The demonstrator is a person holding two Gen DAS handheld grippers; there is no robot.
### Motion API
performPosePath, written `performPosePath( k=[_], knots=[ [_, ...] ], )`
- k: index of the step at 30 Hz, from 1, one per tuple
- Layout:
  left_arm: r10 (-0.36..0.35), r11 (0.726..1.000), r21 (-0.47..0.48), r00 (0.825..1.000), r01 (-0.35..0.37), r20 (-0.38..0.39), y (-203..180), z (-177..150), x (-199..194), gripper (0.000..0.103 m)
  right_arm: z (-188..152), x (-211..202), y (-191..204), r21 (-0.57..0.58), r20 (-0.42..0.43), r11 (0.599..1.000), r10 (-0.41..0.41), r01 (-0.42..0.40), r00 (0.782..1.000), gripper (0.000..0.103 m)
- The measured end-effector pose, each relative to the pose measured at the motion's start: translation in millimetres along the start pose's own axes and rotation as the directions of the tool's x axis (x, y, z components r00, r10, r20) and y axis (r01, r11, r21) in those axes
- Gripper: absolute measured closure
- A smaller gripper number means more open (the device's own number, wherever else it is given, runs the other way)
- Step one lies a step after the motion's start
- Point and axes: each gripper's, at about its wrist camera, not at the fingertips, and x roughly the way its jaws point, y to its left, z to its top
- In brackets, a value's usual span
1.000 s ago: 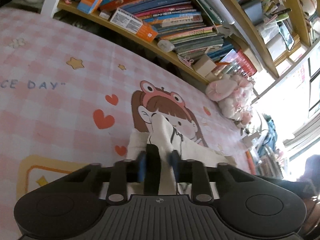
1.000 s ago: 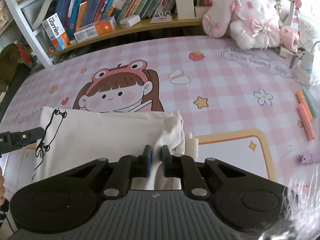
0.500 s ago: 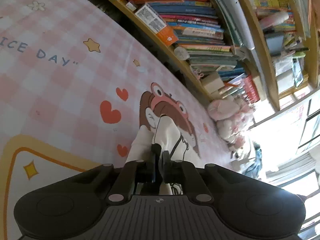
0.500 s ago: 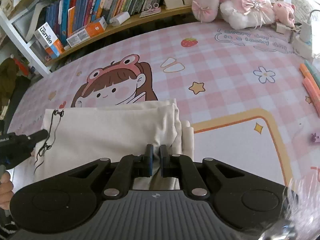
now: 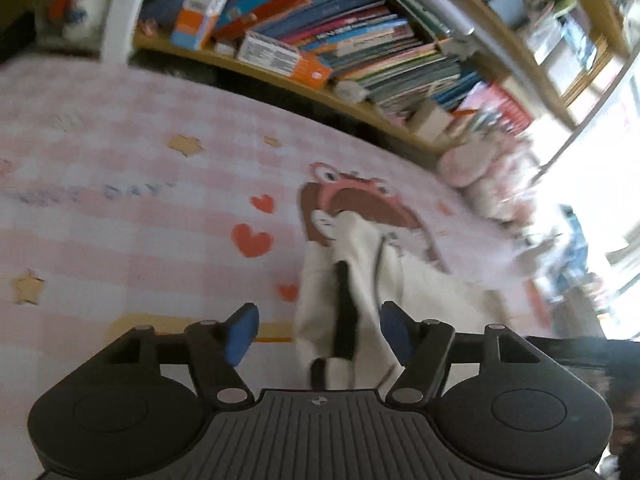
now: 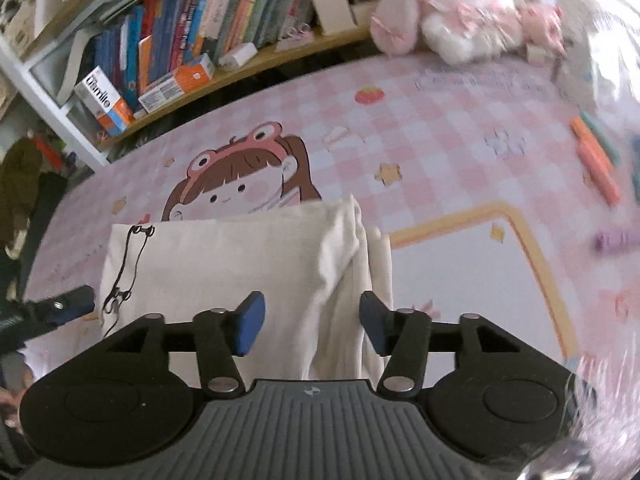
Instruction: Fold clothes
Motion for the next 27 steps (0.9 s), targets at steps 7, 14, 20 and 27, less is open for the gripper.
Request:
performPosePath(
  k=[7,14,20,27],
  knots=[
    [0.006,1.000,-0.012,0.997,-0.007,-0.077,-4.8,-3.4,12.5,0.028,-15.6,-1.3,-20.9,0.171,-0.040,0.985,0.005,0.002,0.999,0.033],
    [-0.072,0.989,-0.139,0.991,0.056,-0.114,10.1,-8.4,23.0,0.030,-25.2,2.6,-36.7,0.321,-0.044,0.946,0.054,-0.037,0.998,0.036],
    [-0.092,0.980,-0.187,0.989,0.070,-0.113,13.6,-3.4,27.3,0.031,-28.7,7.4,-41.1,0.383,-0.025,0.923,0.054,-0.040,0.998,0.042],
    [-0.162,0.952,-0.282,0.979,0.121,-0.126,20.4,-2.0,43.6,0.067,-26.6,16.8,-36.8,0.347,-0.034,0.937,0.050,-0.035,0.998,0.058]
  ],
)
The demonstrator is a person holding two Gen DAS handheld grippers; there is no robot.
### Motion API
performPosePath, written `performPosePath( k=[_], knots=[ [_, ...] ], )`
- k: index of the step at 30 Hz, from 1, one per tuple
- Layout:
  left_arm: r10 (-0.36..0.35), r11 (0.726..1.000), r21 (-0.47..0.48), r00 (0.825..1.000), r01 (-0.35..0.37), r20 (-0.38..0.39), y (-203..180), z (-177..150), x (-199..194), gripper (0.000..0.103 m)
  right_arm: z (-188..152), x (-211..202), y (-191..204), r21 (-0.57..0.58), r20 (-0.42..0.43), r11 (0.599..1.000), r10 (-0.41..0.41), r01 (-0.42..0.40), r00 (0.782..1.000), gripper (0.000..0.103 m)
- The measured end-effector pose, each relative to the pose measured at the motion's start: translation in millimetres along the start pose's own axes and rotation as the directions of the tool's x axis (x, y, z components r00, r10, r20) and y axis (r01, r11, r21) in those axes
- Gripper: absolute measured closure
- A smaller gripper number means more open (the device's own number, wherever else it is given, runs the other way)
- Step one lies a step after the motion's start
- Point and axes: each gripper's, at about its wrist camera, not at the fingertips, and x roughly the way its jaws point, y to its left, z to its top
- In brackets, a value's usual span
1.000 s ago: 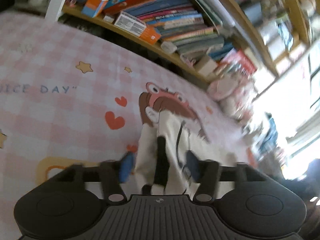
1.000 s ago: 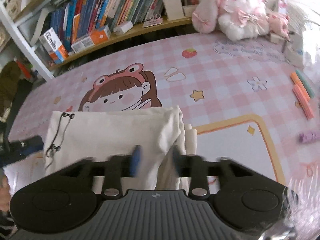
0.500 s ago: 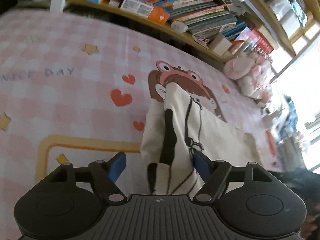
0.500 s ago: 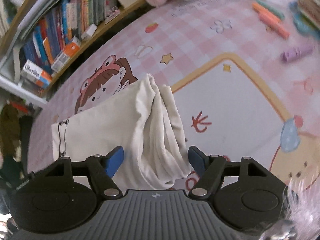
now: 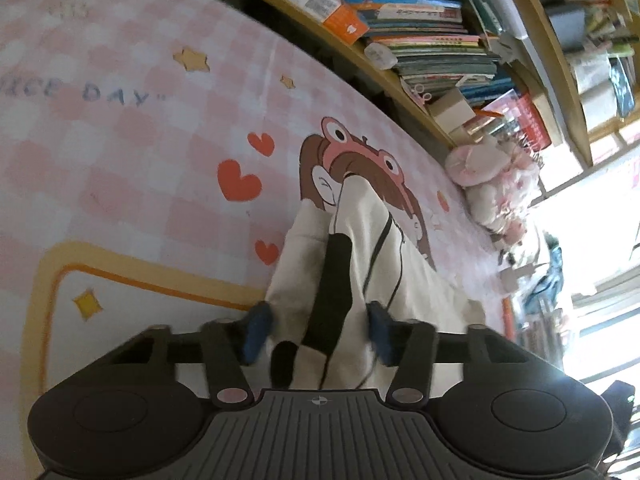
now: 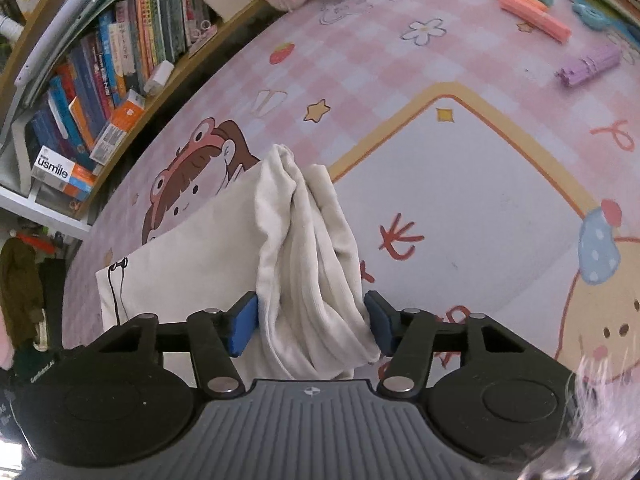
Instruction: Fold clothes
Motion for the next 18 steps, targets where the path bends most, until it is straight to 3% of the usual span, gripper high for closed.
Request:
performPosePath(
  k=[4,6,9,15,17,18],
  knots=[
    [0.013,1.000,0.012,1.000,-0.013,0.000,-6.8,-3.8,2.0,0.081,-2.5,-4.0,20.8,-0.162,0.025,0.987,-0.023,0.026,0.999,0.082],
    [0.019,0.998,0.052,1.000,-0.020,0.024,-16.8,-7.9,-3.0,0.087,-5.8,-11.7,34.6,-0.270,0.059,0.962,-0.027,0.042,0.998,0.086],
    [0.007,0.994,0.106,0.998,-0.013,0.062,-31.0,-14.7,-11.9,0.088,-8.6,-23.7,43.3,-0.343,0.100,0.939,0.009,0.026,0.995,0.086],
    [0.005,0.998,0.061,0.997,-0.010,0.071,-27.3,-21.0,-13.2,0.087,3.8,-17.4,28.6,-0.285,0.040,0.958,0.028,-0.015,0.999,0.086],
    [0.021,0.999,0.039,0.997,-0.024,0.072,-24.9,-20.6,-11.9,0.083,10.1,-13.6,20.6,-0.237,0.006,0.971,0.043,-0.041,0.999,0.080],
    [0.028,0.999,0.030,0.997,-0.030,0.072,-23.8,-20.2,-11.0,0.076,13.0,-11.9,16.3,-0.210,-0.011,0.976,0.052,-0.053,0.999,0.074]
  ],
)
